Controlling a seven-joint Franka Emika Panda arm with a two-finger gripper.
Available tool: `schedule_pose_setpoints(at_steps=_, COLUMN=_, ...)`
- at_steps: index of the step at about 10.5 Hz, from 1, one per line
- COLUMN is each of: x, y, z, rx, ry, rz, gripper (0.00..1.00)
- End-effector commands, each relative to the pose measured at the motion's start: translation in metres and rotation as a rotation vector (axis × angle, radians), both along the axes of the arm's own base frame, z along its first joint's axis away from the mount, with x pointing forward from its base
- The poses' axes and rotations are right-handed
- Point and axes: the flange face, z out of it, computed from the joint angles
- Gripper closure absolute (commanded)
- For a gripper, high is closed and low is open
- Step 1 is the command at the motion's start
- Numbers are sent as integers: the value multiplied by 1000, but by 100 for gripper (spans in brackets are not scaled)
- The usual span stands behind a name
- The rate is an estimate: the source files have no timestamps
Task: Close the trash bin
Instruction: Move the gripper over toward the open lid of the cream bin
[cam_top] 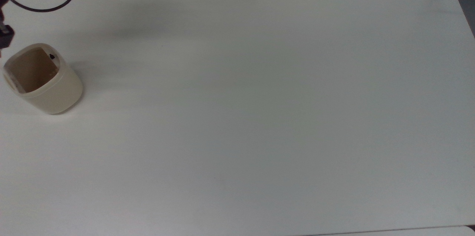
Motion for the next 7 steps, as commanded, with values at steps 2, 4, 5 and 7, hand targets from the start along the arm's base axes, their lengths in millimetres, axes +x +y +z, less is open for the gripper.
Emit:
schedule_pose_setpoints(at_steps=2, x=-7, y=-20, z=5, rx=0, ry=-65, rz=-68, gripper=93)
schedule_pose_setpoints(at_steps=4, x=-8, y=-21, z=5, rx=-10, ry=-59, rz=-60, gripper=93)
schedule_pose_setpoints(at_steps=5, x=-9, y=-22, z=3, rx=-30, ry=-40, rz=-34, gripper=93)
schedule_pose_setpoints(at_steps=7, x=-6, y=-22, z=-11, rx=-30, ry=-9, rz=-10, gripper=93)
